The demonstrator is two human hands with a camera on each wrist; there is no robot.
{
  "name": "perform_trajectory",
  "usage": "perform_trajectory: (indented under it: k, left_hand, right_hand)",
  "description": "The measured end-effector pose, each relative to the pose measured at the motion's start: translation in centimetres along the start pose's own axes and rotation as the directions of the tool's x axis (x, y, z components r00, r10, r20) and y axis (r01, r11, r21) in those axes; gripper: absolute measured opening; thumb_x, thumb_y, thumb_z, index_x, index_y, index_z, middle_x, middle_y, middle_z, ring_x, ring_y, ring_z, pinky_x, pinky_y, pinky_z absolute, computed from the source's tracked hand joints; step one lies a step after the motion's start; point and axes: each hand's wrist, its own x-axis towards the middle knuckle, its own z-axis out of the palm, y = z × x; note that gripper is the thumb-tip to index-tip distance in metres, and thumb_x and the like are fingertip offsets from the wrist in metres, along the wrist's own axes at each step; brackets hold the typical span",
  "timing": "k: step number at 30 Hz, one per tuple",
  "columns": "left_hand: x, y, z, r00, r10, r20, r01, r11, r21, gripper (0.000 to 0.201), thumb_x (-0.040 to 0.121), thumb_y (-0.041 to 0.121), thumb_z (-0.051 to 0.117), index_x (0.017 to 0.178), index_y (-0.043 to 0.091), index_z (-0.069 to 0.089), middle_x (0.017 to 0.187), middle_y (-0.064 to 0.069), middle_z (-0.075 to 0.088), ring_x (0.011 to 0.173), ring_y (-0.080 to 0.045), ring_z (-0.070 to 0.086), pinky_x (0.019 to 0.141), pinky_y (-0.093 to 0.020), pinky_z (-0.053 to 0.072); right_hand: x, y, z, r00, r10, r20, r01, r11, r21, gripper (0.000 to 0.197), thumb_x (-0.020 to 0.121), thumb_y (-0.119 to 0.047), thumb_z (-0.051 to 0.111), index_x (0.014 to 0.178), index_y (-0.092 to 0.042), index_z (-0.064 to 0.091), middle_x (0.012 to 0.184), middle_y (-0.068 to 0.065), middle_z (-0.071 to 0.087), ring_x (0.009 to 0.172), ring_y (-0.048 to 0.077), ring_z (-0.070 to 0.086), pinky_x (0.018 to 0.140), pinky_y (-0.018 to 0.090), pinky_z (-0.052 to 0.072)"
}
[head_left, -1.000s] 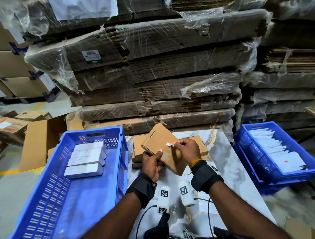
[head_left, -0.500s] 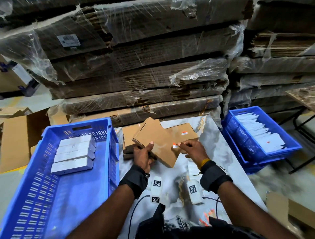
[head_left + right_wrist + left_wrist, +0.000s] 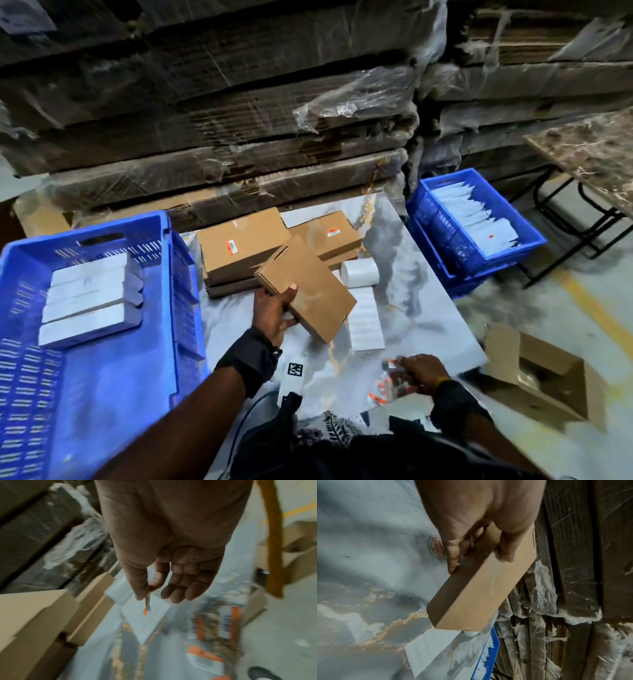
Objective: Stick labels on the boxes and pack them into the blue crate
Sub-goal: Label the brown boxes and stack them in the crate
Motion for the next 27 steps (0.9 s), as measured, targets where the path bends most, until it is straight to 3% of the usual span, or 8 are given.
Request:
perform_trajectory:
  k: [2,3,6,10,13,17,20,27]
  left_hand:
    - [-0.5,-0.4,0.5,0.999,-0.028,0.032,0.027,0.999,0.042,0.026,0.088,0.013,0.070,0.112,0.019,0.061,0.111,-0.009,0.072,0.104,-0.033,0.066,0.084,-0.064,0.052]
    - [-0.7,-0.6,0.9,0.998,-0.043,0.048,0.040,0.997,0.062,0.023,0.089,0.013,0.069,0.110,0.016,0.062,0.109,-0.010,0.071,0.102,-0.032,0.067,0.082,-0.061,0.054]
    - [-1.0,-1.2,2.0,0.993,-0.068,0.093,0.057,0.992,0.114,0.032,0.088,0.012,0.070,0.118,0.006,0.059,0.110,-0.015,0.071,0.094,-0.030,0.068,0.073,-0.054,0.058]
    - [-0.9,-1.8,3.1,0.989,-0.100,0.112,0.079,0.982,0.173,0.042,0.085,0.015,0.074,0.122,0.008,0.054,0.114,-0.015,0.070,0.099,-0.033,0.069,0.078,-0.059,0.056]
    - [-0.8,-2.1,3.4,0.986,-0.115,0.117,0.089,0.975,0.205,0.048,0.084,0.018,0.076,0.124,0.010,0.051,0.115,-0.014,0.070,0.100,-0.034,0.069,0.079,-0.058,0.056]
    - [-1.0,-2.3,3.5,0.981,-0.144,0.127,0.114,0.969,0.219,0.052,0.083,0.020,0.077,0.126,0.011,0.049,0.119,-0.014,0.068,0.107,-0.036,0.066,0.084,-0.061,0.053]
    - [-1.2,-2.3,3.5,0.981,-0.157,0.117,0.130,0.969,0.209,0.050,0.085,0.017,0.075,0.127,0.011,0.048,0.120,-0.014,0.067,0.108,-0.035,0.067,0.080,-0.058,0.056]
    - [-1.3,-2.0,3.2,0.988,-0.137,0.065,0.123,0.973,0.193,0.049,0.086,0.014,0.073,0.127,0.009,0.047,0.119,-0.013,0.068,0.106,-0.034,0.067,0.075,-0.054,0.058]
  right_hand:
    - [-0.1,1.8,-0.3,0.997,0.066,-0.037,-0.061,0.992,0.112,0.021,0.088,-0.028,0.069,0.081,-0.009,0.065,0.089,0.014,0.064,0.076,0.026,0.060,0.076,0.040,0.052]
    - [0.1,2.7,-0.5,0.992,0.106,-0.067,-0.095,0.983,0.156,0.021,0.087,-0.030,0.071,0.076,-0.013,0.064,0.088,0.013,0.064,0.073,0.025,0.059,0.073,0.038,0.053]
    - [0.3,3.6,-0.8,0.976,0.192,-0.102,-0.167,0.962,0.214,0.031,0.084,-0.028,0.074,0.070,-0.003,0.062,0.069,0.015,0.058,0.055,0.024,0.051,0.053,0.026,0.042]
    - [0.3,3.9,-0.6,0.968,0.220,-0.125,-0.177,0.942,0.286,0.032,0.088,-0.027,0.071,0.072,-0.001,0.062,0.071,0.015,0.059,0.058,0.025,0.051,0.058,0.029,0.042]
    - [0.6,3.5,-0.3,0.979,0.161,-0.127,-0.133,0.970,0.205,0.030,0.083,-0.031,0.074,0.065,-0.010,0.064,0.073,0.013,0.063,0.063,0.025,0.056,0.061,0.033,0.050]
    - [1.1,3.1,0.2,0.979,0.112,-0.171,-0.102,0.992,0.068,0.038,0.080,-0.036,0.076,0.049,-0.017,0.064,0.051,0.004,0.062,0.055,0.024,0.058,0.049,0.025,0.046]
    - [1.8,3.3,0.6,0.975,0.104,-0.198,-0.108,0.994,-0.012,0.040,0.076,-0.038,0.076,0.047,-0.013,0.065,0.053,0.002,0.068,0.059,0.022,0.065,0.063,0.029,0.052]
    - [1.9,2.6,0.7,0.972,0.140,-0.191,-0.162,0.981,-0.104,0.028,0.068,-0.034,0.074,0.050,-0.013,0.068,0.050,-0.004,0.064,0.061,0.018,0.063,0.058,0.023,0.043]
